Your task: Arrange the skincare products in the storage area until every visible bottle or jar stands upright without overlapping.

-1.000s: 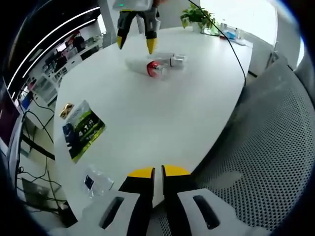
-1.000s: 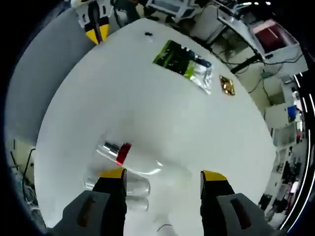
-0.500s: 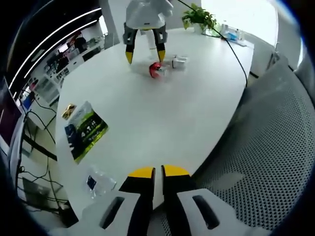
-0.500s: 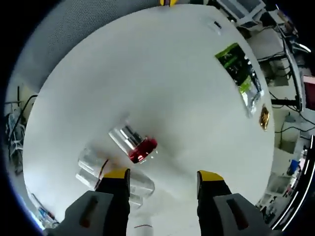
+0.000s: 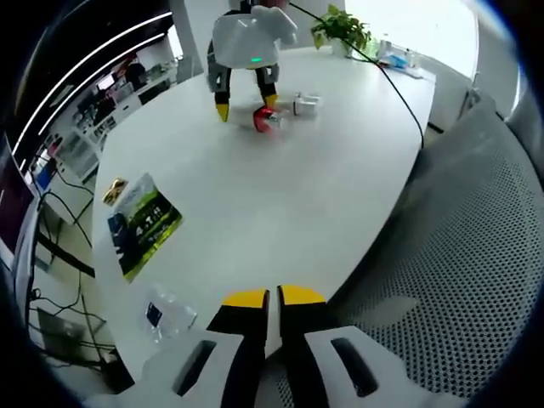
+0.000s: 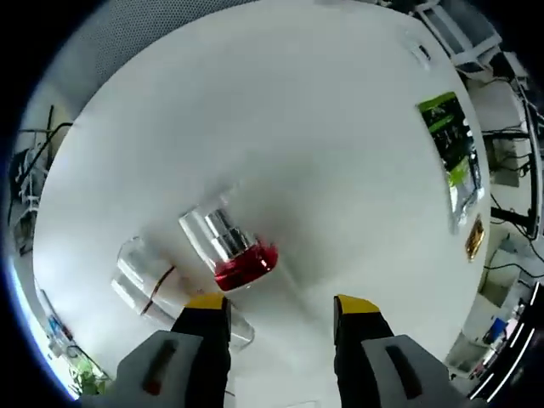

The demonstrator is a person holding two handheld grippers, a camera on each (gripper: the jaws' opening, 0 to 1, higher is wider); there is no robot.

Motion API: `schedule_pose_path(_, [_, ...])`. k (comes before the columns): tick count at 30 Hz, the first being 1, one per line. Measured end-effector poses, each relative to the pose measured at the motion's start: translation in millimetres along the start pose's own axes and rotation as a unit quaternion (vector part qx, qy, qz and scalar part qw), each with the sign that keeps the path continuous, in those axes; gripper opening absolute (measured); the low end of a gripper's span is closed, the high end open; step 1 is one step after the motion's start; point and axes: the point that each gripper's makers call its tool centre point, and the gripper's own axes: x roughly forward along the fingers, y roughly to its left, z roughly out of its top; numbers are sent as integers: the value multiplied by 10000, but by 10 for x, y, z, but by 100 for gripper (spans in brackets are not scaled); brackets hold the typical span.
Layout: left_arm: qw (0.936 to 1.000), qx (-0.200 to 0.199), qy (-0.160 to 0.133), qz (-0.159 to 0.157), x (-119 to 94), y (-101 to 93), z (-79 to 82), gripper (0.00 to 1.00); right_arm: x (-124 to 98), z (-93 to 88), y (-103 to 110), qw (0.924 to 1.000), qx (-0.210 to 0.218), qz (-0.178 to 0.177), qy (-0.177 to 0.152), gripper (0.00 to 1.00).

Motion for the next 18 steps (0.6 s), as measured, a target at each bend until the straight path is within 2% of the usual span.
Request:
schedule_pose_path(6, [10000,-12,30,-15,2,-5,-11,0,89,43,56,9990,-346,260,-59,38])
schedule_pose_path(7, [10000,-16,31,-15,2,-5,-13,0,87,53,90,9978,-462,463,-70,36])
schedule_pose_path(9, [10000,-15,54,-24,6,-9,-21,0,64,45,39,9980,-429,467,-85,35])
schedule_pose_path(11, [10000,-2,68,-35,8,-14,-25,0,77,60,12,9984,-183,513,-155,31])
schedule_pose_path(15, [10000,-5,88,-43,10,-14,-33,0,93,53,-31,9983,-232,537,-42,26])
schedule_pose_path(18, [9999,0,101,-53,11,-17,-37,0,94,15,-38,9979,383,521,-57,24])
